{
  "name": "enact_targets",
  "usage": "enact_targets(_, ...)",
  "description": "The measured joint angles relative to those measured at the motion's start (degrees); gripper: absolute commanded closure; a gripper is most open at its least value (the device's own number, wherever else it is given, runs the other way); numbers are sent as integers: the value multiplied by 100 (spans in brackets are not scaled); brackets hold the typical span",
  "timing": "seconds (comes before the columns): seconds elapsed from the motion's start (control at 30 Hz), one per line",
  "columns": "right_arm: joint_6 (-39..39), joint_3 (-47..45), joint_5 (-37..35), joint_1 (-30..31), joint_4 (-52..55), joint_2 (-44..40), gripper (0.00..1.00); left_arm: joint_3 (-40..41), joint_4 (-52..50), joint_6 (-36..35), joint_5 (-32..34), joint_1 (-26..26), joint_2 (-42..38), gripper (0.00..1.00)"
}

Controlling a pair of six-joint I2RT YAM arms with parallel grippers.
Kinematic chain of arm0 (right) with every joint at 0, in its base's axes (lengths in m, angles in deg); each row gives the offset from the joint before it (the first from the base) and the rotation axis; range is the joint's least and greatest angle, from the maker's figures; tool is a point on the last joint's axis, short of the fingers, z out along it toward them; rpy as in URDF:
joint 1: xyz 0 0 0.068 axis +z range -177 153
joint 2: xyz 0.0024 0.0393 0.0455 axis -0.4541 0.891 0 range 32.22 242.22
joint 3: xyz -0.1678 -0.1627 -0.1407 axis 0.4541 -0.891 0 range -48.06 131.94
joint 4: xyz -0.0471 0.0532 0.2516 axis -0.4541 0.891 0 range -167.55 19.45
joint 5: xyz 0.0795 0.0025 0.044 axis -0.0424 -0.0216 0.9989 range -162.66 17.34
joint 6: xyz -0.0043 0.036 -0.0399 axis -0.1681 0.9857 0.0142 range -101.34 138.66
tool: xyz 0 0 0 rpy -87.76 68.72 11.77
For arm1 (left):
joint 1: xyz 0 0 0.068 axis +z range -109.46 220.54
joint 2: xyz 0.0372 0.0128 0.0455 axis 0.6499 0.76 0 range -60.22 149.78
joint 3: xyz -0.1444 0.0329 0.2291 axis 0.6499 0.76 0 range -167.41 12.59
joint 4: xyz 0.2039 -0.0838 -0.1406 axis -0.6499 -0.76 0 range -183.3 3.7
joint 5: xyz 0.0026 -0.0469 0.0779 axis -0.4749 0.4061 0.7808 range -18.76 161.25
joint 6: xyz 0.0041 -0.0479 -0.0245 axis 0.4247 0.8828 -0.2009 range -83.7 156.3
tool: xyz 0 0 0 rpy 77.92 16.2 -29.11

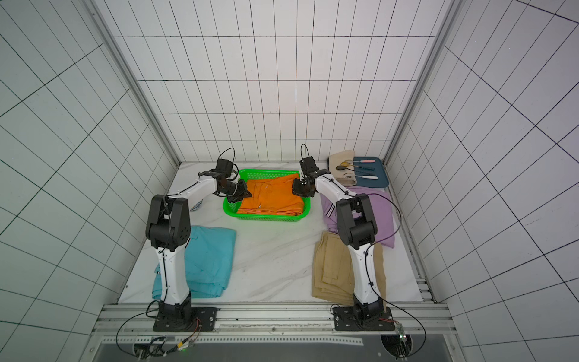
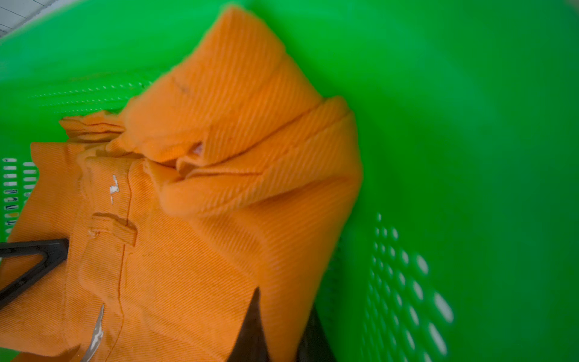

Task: Put the folded long pants in the basket
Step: Place the long pant in the basket, then move the long pant to the center of the board.

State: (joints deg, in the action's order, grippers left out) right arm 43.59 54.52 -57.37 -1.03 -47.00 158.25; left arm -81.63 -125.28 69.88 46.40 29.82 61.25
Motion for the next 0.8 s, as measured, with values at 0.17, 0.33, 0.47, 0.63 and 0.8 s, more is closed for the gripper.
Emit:
enact_targets(0.17, -61, -238, 76, 0, -345, -114, 74, 7, 66, -227, 619, -155, -48, 68)
enact_targets(0.33, -33, -1069, 11, -129, -813, -772, 66, 153, 201, -494, 1453, -323, -431, 56)
enact_targets(0.47, 35, -1397, -63, -243, -1019, -1200, 61, 282, 372, -640, 1845, -446, -981, 36)
enact_targets(0.63, 59, -1478, -144, -280, -1259, -1241, 63, 4, 358, -605, 2000, -509, -1117, 23)
enact_targets(0.8, 83, -1801, -195, -212, -1434, -1429, 53, 809, 245, -323, 2234, -509, -1974, 3)
